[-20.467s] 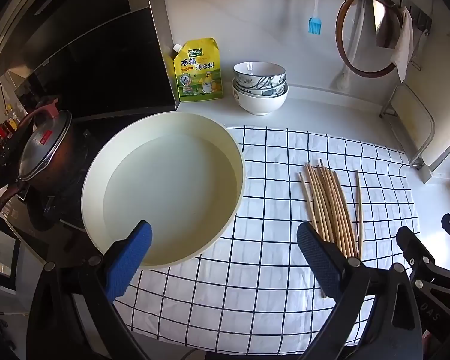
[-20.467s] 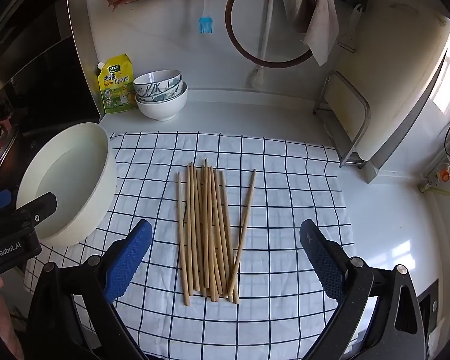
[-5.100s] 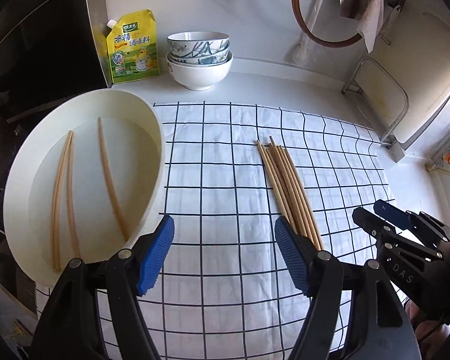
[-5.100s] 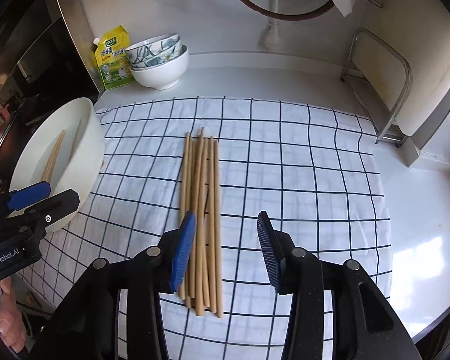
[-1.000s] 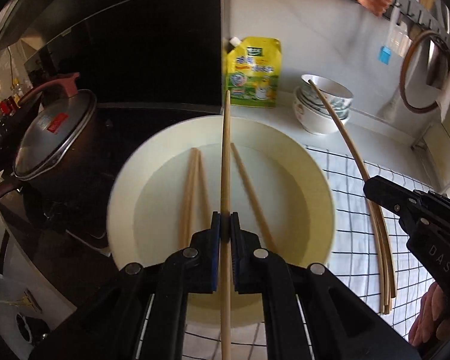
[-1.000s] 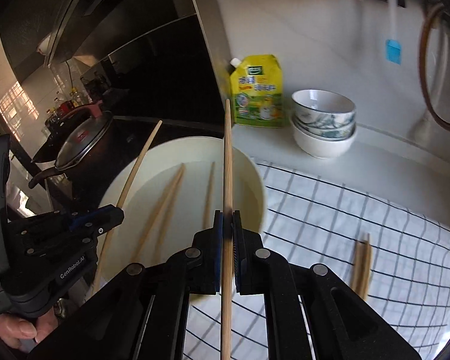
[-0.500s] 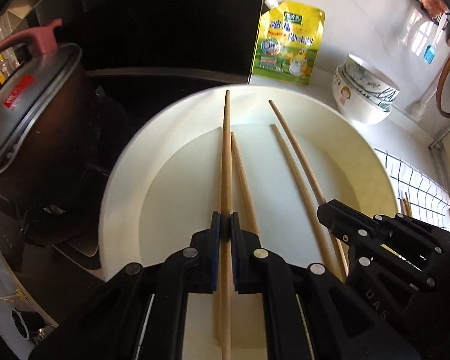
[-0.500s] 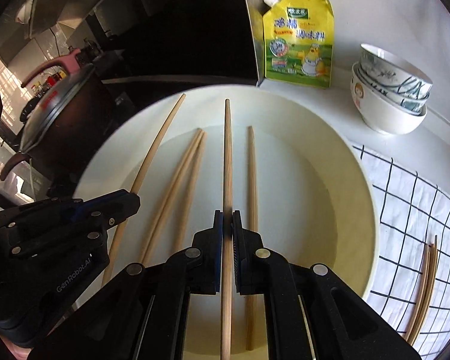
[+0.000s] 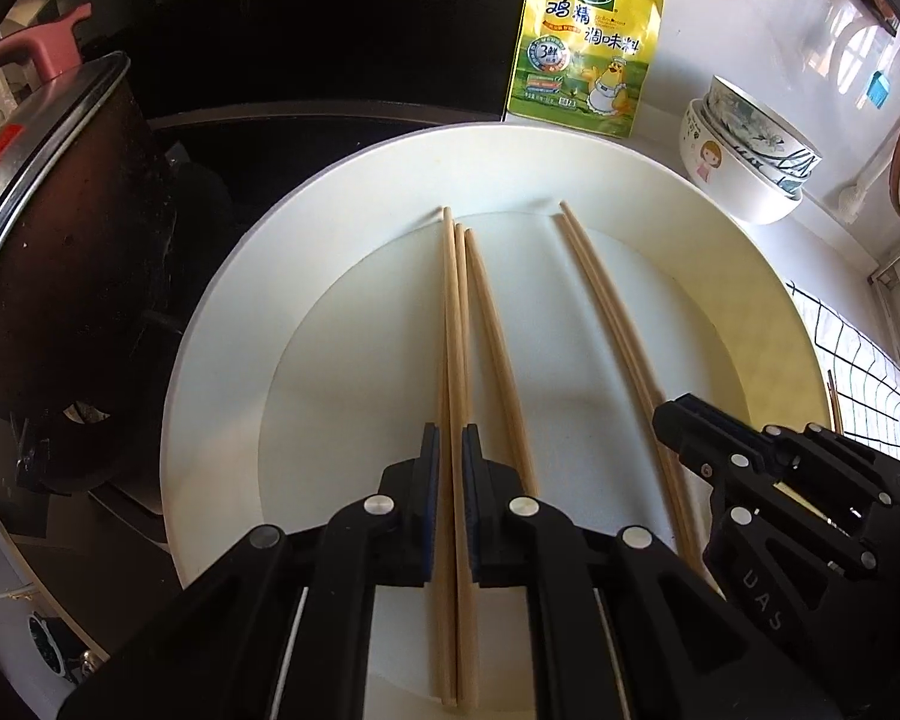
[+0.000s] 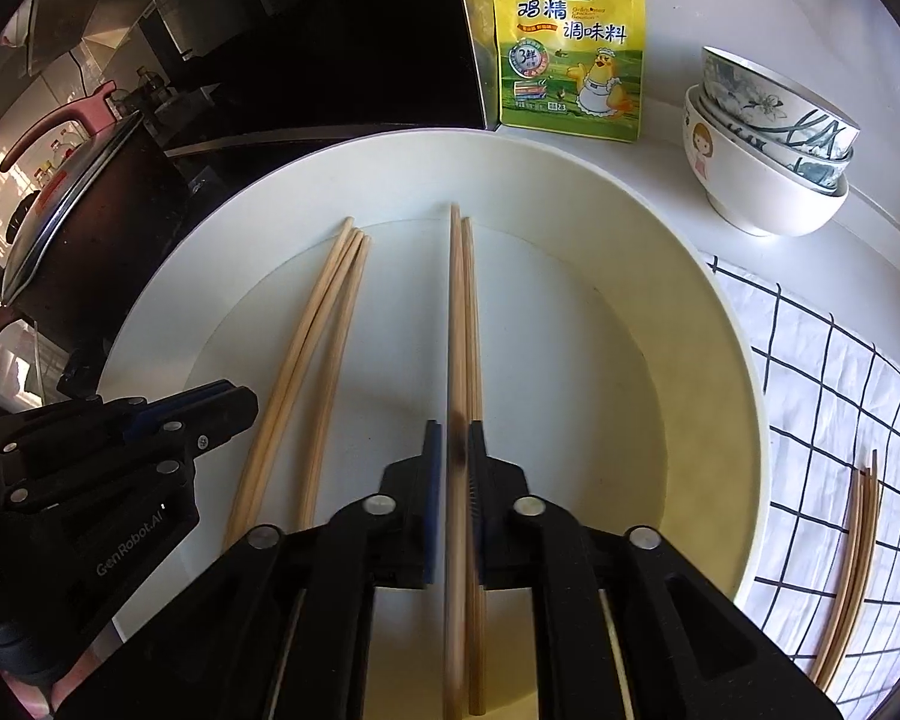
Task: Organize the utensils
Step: 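Open the left gripper over the basin while the right gripper releases its chopstick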
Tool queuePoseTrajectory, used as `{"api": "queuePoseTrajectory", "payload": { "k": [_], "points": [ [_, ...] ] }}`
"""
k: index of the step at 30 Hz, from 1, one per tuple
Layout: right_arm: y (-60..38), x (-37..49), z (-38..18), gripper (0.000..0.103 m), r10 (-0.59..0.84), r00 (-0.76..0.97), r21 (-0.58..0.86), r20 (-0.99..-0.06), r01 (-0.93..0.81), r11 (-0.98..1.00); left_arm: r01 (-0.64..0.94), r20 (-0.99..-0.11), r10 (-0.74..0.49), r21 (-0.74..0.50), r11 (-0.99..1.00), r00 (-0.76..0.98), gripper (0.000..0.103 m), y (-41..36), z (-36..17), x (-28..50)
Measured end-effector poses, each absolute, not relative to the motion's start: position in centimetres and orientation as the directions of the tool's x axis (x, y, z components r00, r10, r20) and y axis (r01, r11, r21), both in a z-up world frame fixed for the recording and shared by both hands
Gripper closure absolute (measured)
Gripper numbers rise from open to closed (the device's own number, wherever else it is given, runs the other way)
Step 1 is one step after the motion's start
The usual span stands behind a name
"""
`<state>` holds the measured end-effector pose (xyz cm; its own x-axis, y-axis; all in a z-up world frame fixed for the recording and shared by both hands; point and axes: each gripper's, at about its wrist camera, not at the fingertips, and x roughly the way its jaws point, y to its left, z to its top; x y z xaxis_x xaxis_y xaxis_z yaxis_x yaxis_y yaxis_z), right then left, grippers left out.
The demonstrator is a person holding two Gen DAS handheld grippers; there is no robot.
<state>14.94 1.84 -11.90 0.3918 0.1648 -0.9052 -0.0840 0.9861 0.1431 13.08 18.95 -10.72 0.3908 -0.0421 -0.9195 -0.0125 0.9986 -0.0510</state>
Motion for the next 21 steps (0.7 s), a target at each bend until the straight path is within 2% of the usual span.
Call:
{"api": "queuePoseTrajectory", "payload": {
  "k": [2,7,9,15,21],
  "points": [
    [1.8,14.7,-11.5,0.082,0.156,0.405,0.135,-0.901,-0.08,0.988,-0.019,-0.919,-0.035,-0.046,0.999,0.392,0.084,19.0,-10.6,12.9],
    [1.3,14.0,-10.8,0.081,0.157,0.42,0.138,-0.894,-0.075,0.988,-0.029,-0.909,-0.037,-0.054,0.998,0.414,0.059,19.5,-9.7,11.7],
    [1.1,13.6,-10.4,0.081,0.156,0.428,0.138,-0.89,-0.073,0.988,-0.029,-0.905,-0.036,-0.053,0.998,0.425,0.054,19.6,-9.3,11.2],
    [0.4,11.9,-8.6,0.081,0.146,0.454,0.129,-0.879,-0.068,0.989,-0.02,-0.892,-0.042,-0.057,0.998,0.45,0.048,19.6,-8.2,9.6],
    [-0.7,9.3,-6.5,0.08,0.127,0.485,0.114,-0.865,-0.056,0.992,-0.009,-0.878,-0.061,-0.074,0.997,0.474,0.047,18.7,-7.0,7.8]
  ]
}}
